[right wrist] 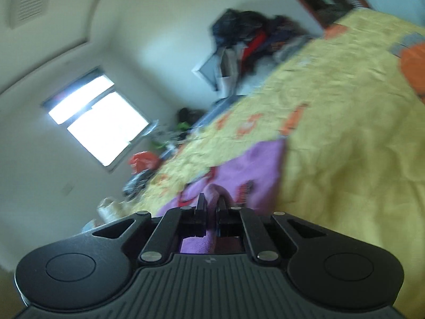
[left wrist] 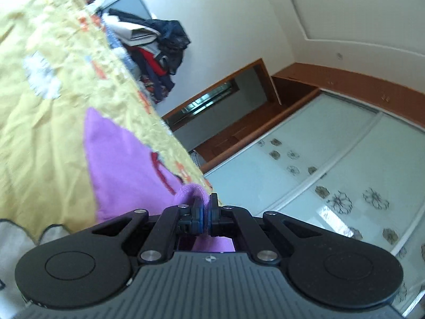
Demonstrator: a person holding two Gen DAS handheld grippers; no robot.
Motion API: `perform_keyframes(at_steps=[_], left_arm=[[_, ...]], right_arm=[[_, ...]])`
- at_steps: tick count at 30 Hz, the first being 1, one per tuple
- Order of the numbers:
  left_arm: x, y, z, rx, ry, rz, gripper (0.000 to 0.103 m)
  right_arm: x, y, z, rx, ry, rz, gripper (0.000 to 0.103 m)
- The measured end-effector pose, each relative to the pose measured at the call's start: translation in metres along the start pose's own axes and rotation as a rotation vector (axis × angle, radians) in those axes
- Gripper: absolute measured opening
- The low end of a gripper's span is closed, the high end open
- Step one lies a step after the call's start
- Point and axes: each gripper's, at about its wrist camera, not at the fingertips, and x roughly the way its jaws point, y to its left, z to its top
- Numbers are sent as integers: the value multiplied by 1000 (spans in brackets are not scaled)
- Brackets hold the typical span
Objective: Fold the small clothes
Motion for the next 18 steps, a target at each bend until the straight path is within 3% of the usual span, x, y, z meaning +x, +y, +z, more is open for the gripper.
perform_keyframes(at_steps=[2, 4, 6, 7, 8, 9, 10, 11, 13, 16, 18], left_arm=[[-1, 15, 0, -18, 3, 67, 1], [-2, 34, -6, -79, 34, 88, 3], [-12, 35, -7, -85, 20, 84, 12], [-19, 34, -6, -90, 11, 83, 29], [-26, 30, -5, -90, 6, 78, 43], [-33, 25, -5, -87, -6, 68, 65], [-40, 18, -6, -72, -17, 55, 77], [-45, 9, -9, -49, -15, 51, 80], [-49, -4, -16, -26, 26, 57, 80], [-43, -15, -30, -20, 100, 78, 81], [-37, -18, -38, -13, 136, 98, 83]], right_arm=[[2, -17, -4, 4, 7, -94, 7], [0, -31, -6, 44, 40, -128, 8], [-10, -18, -6, -34, 40, -220, 16], [-13, -5, -8, -93, 51, -233, 20], [-18, 11, -11, -145, 57, -221, 31], [-20, 27, -16, -188, 70, -182, 57], [-19, 42, -22, -234, 98, -140, 75], [-14, 61, -30, -300, 125, -107, 102], [0, 98, -52, -478, 157, -86, 103], [38, 139, -88, -753, 253, -126, 103], [66, 150, -106, -849, 319, -131, 103]])
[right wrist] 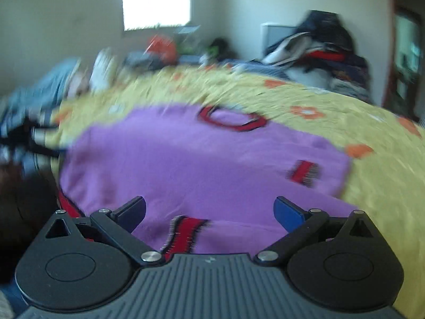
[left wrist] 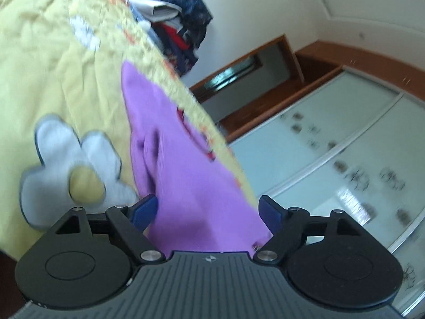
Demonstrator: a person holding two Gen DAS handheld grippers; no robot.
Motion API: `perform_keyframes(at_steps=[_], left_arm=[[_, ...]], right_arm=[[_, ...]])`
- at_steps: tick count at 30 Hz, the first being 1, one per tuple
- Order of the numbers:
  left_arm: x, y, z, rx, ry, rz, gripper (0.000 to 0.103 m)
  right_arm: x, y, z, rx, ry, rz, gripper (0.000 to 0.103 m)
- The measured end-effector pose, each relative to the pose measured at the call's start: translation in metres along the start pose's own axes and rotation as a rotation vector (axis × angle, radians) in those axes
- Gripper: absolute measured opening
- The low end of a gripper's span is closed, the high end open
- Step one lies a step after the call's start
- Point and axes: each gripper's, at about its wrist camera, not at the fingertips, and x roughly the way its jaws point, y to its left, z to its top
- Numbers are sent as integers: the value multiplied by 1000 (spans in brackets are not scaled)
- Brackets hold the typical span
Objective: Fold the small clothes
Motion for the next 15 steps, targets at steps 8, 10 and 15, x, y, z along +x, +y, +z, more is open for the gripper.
perform_keyframes(at_steps=[8, 10, 15], left_arm=[[29, 13, -5, -44, 62, 4, 13], [35, 13, -5, -40, 61, 13, 12], [31, 14, -9, -43, 80, -26, 30]], right_arm=[[4, -3, -11, 12, 81, -41, 8], [-29, -11, -14, 88, 36, -23, 8], [-104, -24, -67, 270, 42, -114, 28]])
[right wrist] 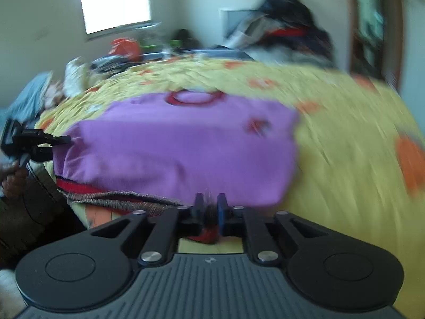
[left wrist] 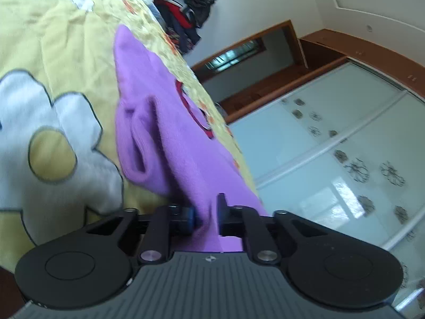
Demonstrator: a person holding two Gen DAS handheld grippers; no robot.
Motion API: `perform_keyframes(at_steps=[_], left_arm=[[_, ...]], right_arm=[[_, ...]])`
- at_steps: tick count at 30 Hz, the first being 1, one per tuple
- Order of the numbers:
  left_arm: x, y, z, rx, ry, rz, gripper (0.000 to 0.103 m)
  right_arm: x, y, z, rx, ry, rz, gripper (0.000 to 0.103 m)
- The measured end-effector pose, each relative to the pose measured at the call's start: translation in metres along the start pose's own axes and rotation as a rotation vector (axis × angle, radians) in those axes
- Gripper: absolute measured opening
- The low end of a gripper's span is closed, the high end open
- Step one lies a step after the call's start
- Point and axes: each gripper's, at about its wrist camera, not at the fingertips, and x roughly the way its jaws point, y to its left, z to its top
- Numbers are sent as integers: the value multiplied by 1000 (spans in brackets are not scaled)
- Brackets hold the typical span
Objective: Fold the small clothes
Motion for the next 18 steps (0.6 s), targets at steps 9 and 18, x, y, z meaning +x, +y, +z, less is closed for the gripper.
perform_keyframes(at_steps=[9, 18], left_arm=[[-15, 13, -24, -49, 34, -95, 71], [-29, 30, -46, -120, 45, -147, 74]], right_arm=[[-22, -56, -42, 354, -89, 123, 77], [1, -51, -48, 383, -87, 188, 72]])
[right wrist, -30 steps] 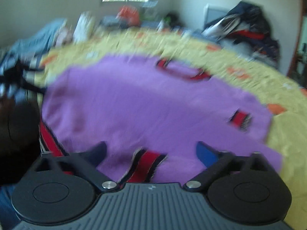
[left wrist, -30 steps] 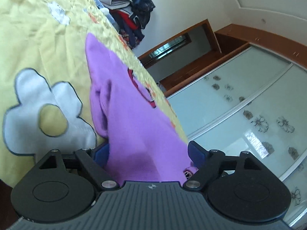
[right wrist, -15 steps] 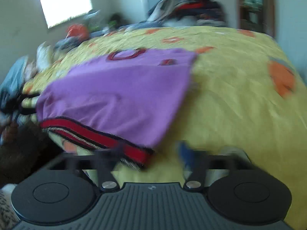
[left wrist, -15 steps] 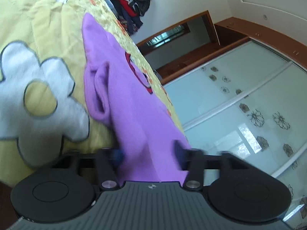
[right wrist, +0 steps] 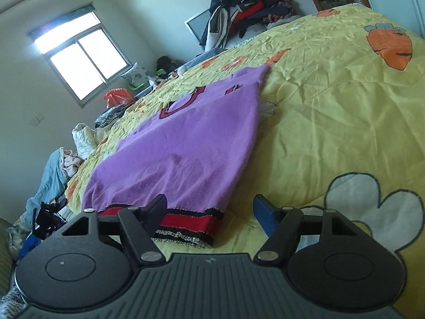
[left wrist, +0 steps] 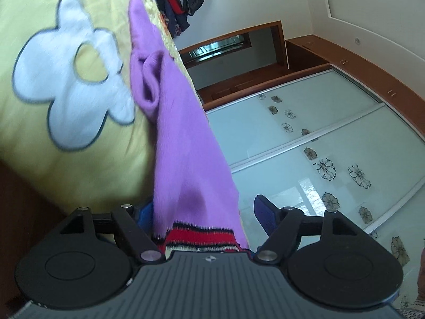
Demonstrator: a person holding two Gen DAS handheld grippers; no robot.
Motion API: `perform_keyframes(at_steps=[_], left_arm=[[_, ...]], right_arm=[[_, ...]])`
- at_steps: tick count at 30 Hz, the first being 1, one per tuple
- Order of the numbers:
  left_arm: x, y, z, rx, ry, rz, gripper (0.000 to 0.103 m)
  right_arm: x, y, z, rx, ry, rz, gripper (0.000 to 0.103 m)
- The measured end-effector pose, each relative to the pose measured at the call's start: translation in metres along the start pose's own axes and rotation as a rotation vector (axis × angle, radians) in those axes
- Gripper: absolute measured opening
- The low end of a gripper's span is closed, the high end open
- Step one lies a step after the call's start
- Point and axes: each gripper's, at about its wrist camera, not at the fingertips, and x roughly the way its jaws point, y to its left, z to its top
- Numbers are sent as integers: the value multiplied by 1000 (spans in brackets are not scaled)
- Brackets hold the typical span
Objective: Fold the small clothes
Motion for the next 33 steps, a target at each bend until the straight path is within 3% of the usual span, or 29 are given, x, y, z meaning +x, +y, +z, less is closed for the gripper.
perform_keyframes(at_steps=[3, 5, 8, 9, 10, 19, 20, 21, 22, 23, 24, 27, 33], left_arm=[[0, 10, -6, -38, 5, -33, 72], [3, 13, -11, -38, 15, -46, 60], [8, 17, -13, -47, 17, -28, 30], [9, 18, -13, -48, 18, -29, 10], [10, 18, -14, -45, 19, -14, 3], [7, 10, -17, -5, 16, 63, 3], [6, 11, -18, -5, 18, 65, 3], [4, 11, -17, -5, 16, 67, 3], [3, 11, -17, -5, 15, 70, 3], [3, 10, -18, -3, 14, 72, 3], [2, 10, -17, -1, 11, 71, 3], [4, -2, -17, 31, -1, 69, 3], [-1, -46, -18, 168, 1, 9, 3]], right_arm=[[2, -2, -3, 18, -13, 14, 72], [3, -2, -6, 22, -18, 16, 72], [2, -1, -7, 14, -20, 9, 71], [2, 0, -7, 13, -20, 2, 71], [1, -1, -8, 23, -20, 3, 71], [-8, -3, -12, 67, -19, 13, 70], [-6, -3, -13, 62, -13, 7, 60], [-4, -3, -13, 61, -5, 3, 42], [-1, -4, -14, 62, 10, 1, 30], [3, -4, -15, 50, 26, 0, 8], [5, -2, -17, 31, 31, -3, 5], [3, 16, -19, -79, 7, -61, 5], [-31, 43, -8, -98, -124, 30, 4]])
